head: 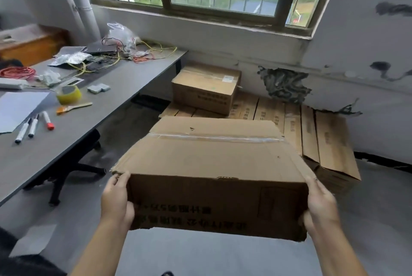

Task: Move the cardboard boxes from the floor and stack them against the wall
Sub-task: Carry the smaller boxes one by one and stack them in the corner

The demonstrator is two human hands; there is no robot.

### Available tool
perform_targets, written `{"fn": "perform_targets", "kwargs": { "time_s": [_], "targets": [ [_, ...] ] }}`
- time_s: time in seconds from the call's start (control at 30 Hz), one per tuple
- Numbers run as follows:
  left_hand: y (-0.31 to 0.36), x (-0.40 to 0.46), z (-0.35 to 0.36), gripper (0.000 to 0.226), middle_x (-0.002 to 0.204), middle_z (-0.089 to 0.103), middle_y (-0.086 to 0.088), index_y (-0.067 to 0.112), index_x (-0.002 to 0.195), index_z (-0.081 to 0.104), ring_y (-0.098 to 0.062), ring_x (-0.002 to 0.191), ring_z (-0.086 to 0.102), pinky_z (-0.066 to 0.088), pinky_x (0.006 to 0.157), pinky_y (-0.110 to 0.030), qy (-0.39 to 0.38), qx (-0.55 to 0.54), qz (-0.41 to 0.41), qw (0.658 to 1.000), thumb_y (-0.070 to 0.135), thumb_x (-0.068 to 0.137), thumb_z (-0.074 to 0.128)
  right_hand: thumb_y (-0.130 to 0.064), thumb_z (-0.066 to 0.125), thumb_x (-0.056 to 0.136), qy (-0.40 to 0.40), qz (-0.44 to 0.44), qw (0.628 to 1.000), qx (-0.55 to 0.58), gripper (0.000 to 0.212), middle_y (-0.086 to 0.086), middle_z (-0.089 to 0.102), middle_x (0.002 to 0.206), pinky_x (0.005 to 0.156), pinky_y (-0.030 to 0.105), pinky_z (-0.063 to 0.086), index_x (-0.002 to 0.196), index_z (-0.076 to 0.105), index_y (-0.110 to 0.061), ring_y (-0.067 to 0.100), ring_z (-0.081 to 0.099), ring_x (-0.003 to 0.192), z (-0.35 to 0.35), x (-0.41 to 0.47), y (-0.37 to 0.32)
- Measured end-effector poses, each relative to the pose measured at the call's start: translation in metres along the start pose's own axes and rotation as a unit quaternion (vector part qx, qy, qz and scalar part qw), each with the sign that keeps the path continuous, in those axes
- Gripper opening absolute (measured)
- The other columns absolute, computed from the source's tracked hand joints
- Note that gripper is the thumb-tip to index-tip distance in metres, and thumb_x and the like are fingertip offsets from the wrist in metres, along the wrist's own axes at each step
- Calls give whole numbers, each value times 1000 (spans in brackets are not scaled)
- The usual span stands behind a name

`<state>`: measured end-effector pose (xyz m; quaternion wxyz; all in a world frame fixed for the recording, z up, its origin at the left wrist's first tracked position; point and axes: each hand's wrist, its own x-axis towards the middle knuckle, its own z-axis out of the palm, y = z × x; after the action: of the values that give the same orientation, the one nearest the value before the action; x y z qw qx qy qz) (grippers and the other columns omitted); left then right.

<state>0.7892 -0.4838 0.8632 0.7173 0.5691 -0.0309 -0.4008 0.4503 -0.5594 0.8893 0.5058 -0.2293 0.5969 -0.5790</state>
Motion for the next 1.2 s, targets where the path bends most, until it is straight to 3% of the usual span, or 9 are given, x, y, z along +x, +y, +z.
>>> {"fn": "perform_targets", "kwargs": {
  "time_s": [0.13,0.27,0.43,0.57,0.73,0.83,0.97,1.07,1.2],
  "targets": [
    [21,90,50,19,81,59,-1,15,82,57,-14,77,56,50,67,-27,9,5,18,1000,10,97,48,-20,49,97,-7,-14,1000,3,35,1,61,89,71,22,54,131,52,-10,12,59,83,83,69,4],
    [54,193,99,20,83,60,-2,18,77,58,-17,79,57,45,72,-34,7,29,16,999,11,94,52,-17,48,97,15,-24,1000,6,34,1,61,88,62,11,51,126,54,0,10,59,80,172,135,12],
    [104,300,171,26,77,58,1,20,71,54,-12,72,56,44,65,-27,5,33,29,999,6,92,51,-18,48,97,21,-32,999,6,16,2,63,90,62,13,52,87,61,-16,8,64,74,275,194,-6],
    [125,366,237,26,66,61,8,19,72,55,-8,68,54,41,61,-24,-10,26,41,999,5,93,49,-23,50,96,48,-52,997,14,19,0,60,78,39,12,43,82,60,-17,13,58,64,330,247,-26],
    [131,441,324,25,63,64,8,19,73,56,-10,69,57,45,61,-25,-40,7,50,998,4,92,49,-18,48,98,51,-73,995,52,20,-9,70,70,64,15,53,84,62,-18,2,64,67,387,331,-47],
    [129,483,377,20,83,64,0,17,80,60,-12,76,61,48,69,-28,-50,-9,52,997,3,92,50,-17,47,98,51,-89,993,56,23,-6,62,67,52,11,47,78,58,-19,-3,58,52,419,389,-58],
    [127,539,440,16,88,66,2,16,85,62,-10,79,63,51,68,-24,-53,-13,51,997,5,91,52,-17,48,97,46,-83,994,59,19,-1,59,79,53,11,48,82,60,-17,-1,58,56,457,461,-75],
    [121,579,473,10,97,67,1,16,90,63,-14,92,63,49,83,-32,-50,-12,44,998,9,91,55,-16,47,98,40,-85,994,64,20,2,62,90,64,14,52,83,61,-19,4,61,70,487,504,-81],
    [101,641,502,20,113,66,-3,13,111,63,-20,101,62,47,87,-39,-35,17,29,999,19,92,57,-23,48,99,16,-48,998,23,32,6,64,119,98,33,48,124,58,-5,20,60,112,514,556,-53]
  ]
}}
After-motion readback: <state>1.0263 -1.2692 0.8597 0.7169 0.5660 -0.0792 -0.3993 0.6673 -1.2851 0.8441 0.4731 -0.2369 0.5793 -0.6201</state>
